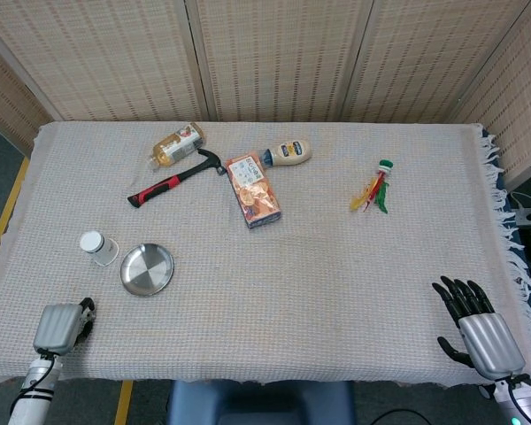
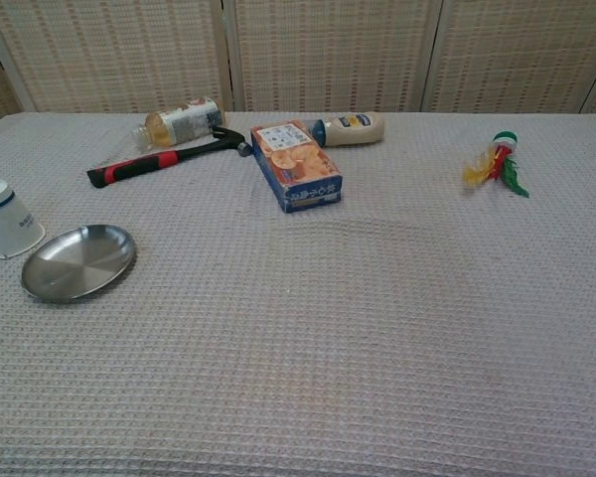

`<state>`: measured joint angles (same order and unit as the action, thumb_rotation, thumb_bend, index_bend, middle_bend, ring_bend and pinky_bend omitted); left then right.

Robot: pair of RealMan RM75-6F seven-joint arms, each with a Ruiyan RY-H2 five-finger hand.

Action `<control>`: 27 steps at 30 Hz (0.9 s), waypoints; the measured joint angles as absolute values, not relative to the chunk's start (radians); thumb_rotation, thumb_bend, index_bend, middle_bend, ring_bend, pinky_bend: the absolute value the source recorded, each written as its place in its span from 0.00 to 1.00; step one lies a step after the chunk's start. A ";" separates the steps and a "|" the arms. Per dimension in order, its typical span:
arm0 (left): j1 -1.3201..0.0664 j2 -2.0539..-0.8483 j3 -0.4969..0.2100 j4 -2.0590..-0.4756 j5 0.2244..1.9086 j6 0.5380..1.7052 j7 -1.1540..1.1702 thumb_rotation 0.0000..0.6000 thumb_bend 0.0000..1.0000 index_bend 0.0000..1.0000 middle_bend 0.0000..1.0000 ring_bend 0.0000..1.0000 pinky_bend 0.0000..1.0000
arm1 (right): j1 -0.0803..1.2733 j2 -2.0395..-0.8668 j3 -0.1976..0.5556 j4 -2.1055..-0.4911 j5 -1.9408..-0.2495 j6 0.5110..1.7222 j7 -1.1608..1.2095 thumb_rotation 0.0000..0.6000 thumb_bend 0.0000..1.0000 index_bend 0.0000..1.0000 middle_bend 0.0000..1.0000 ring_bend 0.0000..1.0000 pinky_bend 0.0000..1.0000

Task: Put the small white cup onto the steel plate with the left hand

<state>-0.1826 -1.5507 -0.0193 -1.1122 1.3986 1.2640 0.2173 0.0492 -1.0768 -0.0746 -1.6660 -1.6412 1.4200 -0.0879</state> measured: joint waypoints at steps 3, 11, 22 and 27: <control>-0.185 -1.553 -0.020 -1.109 1.398 1.262 0.218 1.00 0.36 0.47 0.86 0.72 0.95 | 0.049 -1.077 -0.074 -1.666 -1.640 1.420 -0.088 1.00 0.17 0.00 0.00 0.00 0.00; -0.187 -1.552 -0.020 -1.110 1.398 1.261 0.218 1.00 0.36 0.48 0.86 0.72 0.95 | 0.049 -1.076 -0.074 -1.667 -1.637 1.419 -0.089 1.00 0.17 0.00 0.00 0.00 0.00; -0.187 -1.542 -0.024 -1.131 1.410 1.291 0.223 1.00 0.36 0.52 0.87 0.72 0.95 | 0.052 -1.077 -0.075 -1.668 -1.636 1.411 -0.091 1.00 0.17 0.00 0.00 0.00 0.00; -0.208 -1.527 -0.042 -1.169 1.425 1.306 0.236 1.00 0.36 0.52 0.87 0.72 0.95 | 0.052 -1.077 -0.073 -1.666 -1.633 1.411 -0.090 1.00 0.17 0.00 0.00 0.00 0.00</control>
